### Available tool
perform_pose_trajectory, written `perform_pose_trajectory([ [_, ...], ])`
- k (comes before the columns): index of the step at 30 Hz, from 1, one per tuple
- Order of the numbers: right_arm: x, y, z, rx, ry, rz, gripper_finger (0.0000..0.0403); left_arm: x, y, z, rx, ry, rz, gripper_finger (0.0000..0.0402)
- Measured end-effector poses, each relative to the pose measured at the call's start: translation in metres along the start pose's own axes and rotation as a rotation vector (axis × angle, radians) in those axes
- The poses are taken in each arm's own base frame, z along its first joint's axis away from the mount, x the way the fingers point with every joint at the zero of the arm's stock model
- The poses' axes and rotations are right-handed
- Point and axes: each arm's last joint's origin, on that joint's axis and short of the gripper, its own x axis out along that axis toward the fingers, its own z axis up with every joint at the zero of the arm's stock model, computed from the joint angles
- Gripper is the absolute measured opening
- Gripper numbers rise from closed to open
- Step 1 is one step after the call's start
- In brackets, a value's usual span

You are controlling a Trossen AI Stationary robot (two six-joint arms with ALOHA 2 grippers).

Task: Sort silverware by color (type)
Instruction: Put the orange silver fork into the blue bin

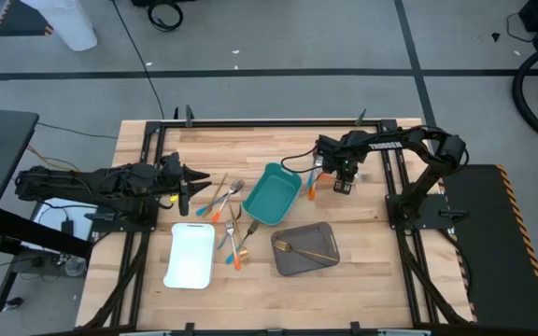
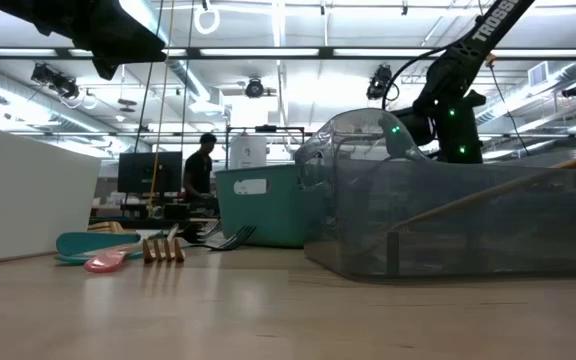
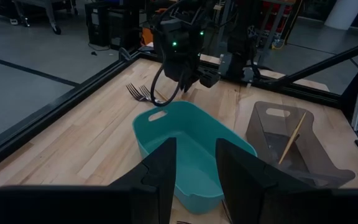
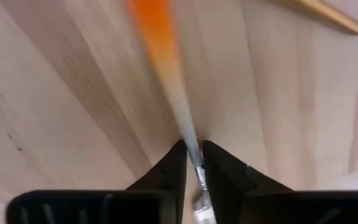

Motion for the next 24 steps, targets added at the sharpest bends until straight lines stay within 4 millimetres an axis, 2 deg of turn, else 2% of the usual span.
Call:
perform_pose_trajectory([
  [5, 0.0, 0.003, 0.0, 0.008, 0.001, 0.01, 0.0015, 0.0, 0.0, 0.0, 0.0, 0.0, 0.0, 0.0121],
  [11, -0.007, 0.005, 0.002, 0.056, 0.041, 0.044, 0.0023, 0.0, 0.0, 0.0, 0.0, 0.001, 0.0, 0.0121],
  [18, -0.038, 0.013, 0.001, 0.122, 0.178, 0.139, 0.0023, 0.0, 0.0, 0.0, 0.0, 0.001, 0.0, 0.0121],
  [24, -0.063, 0.015, 0.0, 0.175, 0.276, 0.147, 0.0023, 0.0, 0.0, 0.0, 0.0, 0.001, 0.0, 0.0121],
])
